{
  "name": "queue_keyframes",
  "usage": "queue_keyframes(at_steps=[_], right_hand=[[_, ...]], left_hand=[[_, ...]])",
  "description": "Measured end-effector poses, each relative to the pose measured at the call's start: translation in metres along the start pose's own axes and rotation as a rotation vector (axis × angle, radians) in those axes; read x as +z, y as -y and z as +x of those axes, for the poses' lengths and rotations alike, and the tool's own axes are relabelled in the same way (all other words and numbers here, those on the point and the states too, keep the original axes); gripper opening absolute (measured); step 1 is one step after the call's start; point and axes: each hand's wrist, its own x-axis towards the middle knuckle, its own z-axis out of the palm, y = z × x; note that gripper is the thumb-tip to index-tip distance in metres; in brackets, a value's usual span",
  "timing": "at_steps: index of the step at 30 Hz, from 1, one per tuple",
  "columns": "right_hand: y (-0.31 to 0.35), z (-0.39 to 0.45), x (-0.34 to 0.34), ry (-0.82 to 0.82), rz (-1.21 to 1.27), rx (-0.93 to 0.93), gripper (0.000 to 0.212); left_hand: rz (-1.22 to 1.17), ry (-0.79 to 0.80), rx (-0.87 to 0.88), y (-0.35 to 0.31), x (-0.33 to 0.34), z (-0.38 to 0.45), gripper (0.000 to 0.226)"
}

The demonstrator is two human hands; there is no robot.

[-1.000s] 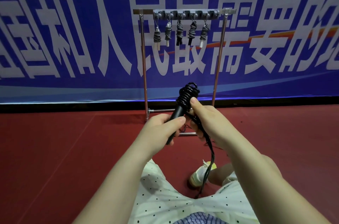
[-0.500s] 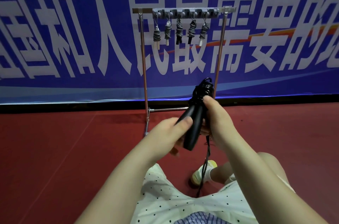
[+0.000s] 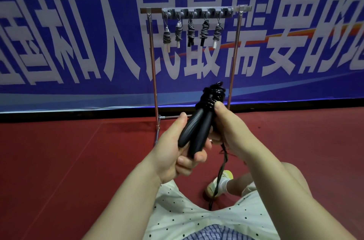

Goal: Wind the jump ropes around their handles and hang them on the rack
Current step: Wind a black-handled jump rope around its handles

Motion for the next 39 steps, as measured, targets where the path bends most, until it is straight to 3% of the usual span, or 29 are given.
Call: queue_keyframes(at_steps=[4, 11, 14, 22, 27, 35, 39], right_hand=[[0.005, -0.003, -0.005, 0.028, -0.213, 0.046, 0.044], [0.007, -0.006, -0.007, 0.002, -0.295, 0.092, 0.039], [0.006, -0.004, -0.007, -0.044, -0.357, 0.116, 0.046], [0.003, -0.003, -0.002, -0.073, -0.387, 0.161, 0.051], [-0.002, -0.003, 0.000, -0.094, -0.382, 0.173, 0.049], [-0.005, -0.003, 0.002, -0.071, -0.168, 0.205, 0.058], [-0.004, -0.002, 0.002, -0.088, -0.155, 0.137, 0.054]], left_hand=[[0.152, -0.160, 0.021, 0.001, -0.005, 0.003, 0.076], [0.341, -0.319, 0.111, 0.004, -0.003, 0.005, 0.073], [0.509, -0.413, 0.149, 0.002, -0.002, 0.005, 0.069], [0.793, -0.543, 0.182, 0.005, -0.012, 0.013, 0.081], [1.005, -0.649, 0.219, 0.000, -0.014, 0.009, 0.066], [0.950, -0.692, 0.292, -0.003, -0.017, 0.007, 0.029], [0.886, -0.682, 0.312, -0.003, -0.014, 0.004, 0.030]])
